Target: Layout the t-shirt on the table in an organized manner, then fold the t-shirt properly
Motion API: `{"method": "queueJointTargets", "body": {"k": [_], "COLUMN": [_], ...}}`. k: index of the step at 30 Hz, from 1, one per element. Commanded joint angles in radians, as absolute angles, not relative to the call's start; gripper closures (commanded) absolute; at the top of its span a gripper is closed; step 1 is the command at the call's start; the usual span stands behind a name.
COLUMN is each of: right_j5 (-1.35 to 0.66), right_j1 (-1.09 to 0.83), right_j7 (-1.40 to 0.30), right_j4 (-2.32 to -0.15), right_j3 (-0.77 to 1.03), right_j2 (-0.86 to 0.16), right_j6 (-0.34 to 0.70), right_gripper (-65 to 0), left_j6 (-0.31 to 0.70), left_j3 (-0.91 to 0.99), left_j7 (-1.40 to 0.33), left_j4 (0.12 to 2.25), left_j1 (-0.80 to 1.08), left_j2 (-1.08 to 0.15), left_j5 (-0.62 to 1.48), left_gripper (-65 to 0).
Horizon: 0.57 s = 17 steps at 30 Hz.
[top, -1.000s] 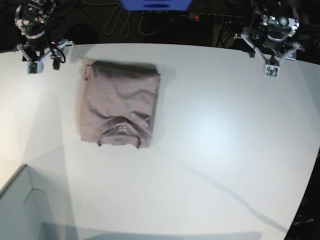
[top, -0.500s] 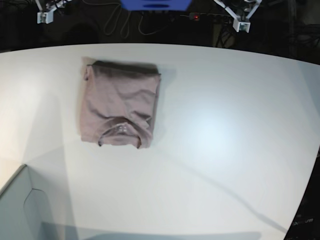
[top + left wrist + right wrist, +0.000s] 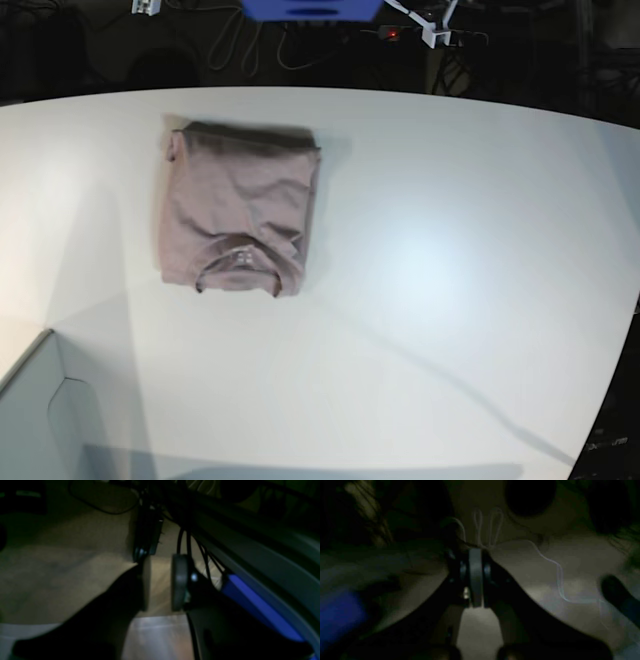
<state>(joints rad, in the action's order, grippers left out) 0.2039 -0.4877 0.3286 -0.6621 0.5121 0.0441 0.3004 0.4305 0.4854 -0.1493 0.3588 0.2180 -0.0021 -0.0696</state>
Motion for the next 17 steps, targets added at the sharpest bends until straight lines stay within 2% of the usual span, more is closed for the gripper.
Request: {"method": "queueJointTargets", "body": {"k": [1,2,5,8,10,13,17], "right_j5": [0.225,0.245,0.265,0.266,0.266,0.268,0.268], "right_j1": [-0.473,-0.452,-0.377,-0.323,-0.305,-0.3,-0.278], "right_j7": [0.386,0.423,0.515,0.562,0.561,0.562,0.561], "right_j4": [-0.598,-0.527,-0.318,-0.182,-0.156,-0.156,-0.156], "right_j3": [0.504,0.503,0.503,0.498,0.498,0.498,0.498], "right_j2": [0.021,0.005,-0.053,-0.082,-0.091,-0.085,-0.067], "right_j6": [0.289,0.271,0.166,0.018,-0.085,-0.186,-0.223], "right_gripper": [0.0,0.0,0.0,0.0,0.0,0.0,0.0], "left_j6": [0.421,0.397,0.312,0.309,0.309,0.309,0.3], "left_j3": [0.481,0.479,0.479,0.479,0.479,0.478,0.478], "left_j7": [-0.111,-0.087,-0.053,-0.05,-0.05,-0.05,-0.05], "left_j4": [0.318,0.295,0.268,0.268,0.268,0.268,0.262], "left_j1": [0.203,0.194,0.176,0.174,0.162,0.157,0.142], "left_j2": [-0.012,-0.024,-0.044,-0.045,-0.045,-0.045,-0.042], "left_j5": [-0.067,-0.067,-0.067,-0.067,-0.067,-0.067,-0.068], "left_gripper": [-5.6,-0.4,-1.1,0.0,-0.1,-0.1,-0.1]}}
